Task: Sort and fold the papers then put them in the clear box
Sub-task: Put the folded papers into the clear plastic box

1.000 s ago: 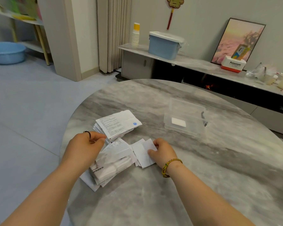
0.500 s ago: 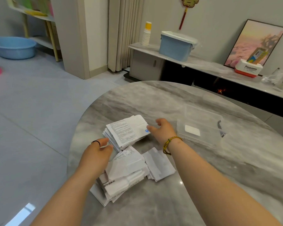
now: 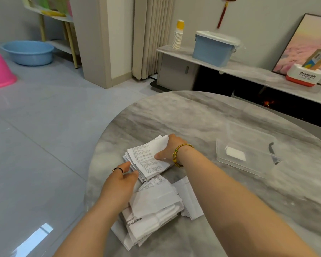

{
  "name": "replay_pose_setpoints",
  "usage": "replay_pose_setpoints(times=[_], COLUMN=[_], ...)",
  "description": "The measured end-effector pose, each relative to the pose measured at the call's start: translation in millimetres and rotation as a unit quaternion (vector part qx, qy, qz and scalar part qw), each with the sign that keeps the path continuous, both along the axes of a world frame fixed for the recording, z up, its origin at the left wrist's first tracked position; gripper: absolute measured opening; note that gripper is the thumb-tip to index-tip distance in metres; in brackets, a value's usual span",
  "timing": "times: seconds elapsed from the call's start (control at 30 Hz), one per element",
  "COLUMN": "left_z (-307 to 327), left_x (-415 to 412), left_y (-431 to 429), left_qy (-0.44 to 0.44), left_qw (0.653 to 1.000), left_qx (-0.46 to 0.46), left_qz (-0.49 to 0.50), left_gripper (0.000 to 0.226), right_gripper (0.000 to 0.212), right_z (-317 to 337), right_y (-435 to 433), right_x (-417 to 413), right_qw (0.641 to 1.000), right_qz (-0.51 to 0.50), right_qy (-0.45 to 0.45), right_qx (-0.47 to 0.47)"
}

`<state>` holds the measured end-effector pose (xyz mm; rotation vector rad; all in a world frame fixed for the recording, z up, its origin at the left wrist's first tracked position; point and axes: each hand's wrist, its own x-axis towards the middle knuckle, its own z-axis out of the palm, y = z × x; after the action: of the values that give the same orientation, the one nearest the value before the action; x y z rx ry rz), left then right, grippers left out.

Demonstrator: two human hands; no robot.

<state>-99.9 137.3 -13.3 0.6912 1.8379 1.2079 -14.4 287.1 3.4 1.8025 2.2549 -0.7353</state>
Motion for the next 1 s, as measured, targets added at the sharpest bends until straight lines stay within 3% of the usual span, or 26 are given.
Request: replay_pose_setpoints(times=[0.17,0.3,0.4,0.53,0.8,1.0], left_z=[-0.6,-0.7,0.5,0.7,-5.0,1.7], left_x=[-1.4,-2.7,-6.2,-10.8,-14.9,-17.2], left_y=[2.3,3.3,1.7,1.4,5.5,19.0], left_qy=[-0.015,-0.032,-0.045,-0.04,-0.027,-0.03], left_qw=[1.0,0.999,0.998,0.998,0.998,0.998], left_qx=[0.012,0.019,0.019,0.003,-0.003,0.014], left_qz=[0.016,0.023,0.032,0.05,0.052,0.061], left_gripper=[0.019,0.013,0.017,0.046,0.05,0.047], right_gripper=[0.08,0.065,0.064,0.051,0.049,0.03], right_z=[-3.9,-6.4,-7.1,-5.0,-6.2,-2.9], right_y=[-6.2,-5.1,-3.0,-2.6,-5.5,-16.6], right_x=[-8.5,-14.3,-16.0,-9.9,-5.9,4.9], right_qw=[0.999,0.998,0.998,0.998,0.994,0.969], right_qz=[-0.012,-0.014,-0.012,-0.019,-0.032,-0.059], right_qy=[-0.021,-0.026,-0.019,0.037,0.086,0.226], right_qx=[-0.04,-0.053,-0.056,-0.044,-0.057,-0.079])
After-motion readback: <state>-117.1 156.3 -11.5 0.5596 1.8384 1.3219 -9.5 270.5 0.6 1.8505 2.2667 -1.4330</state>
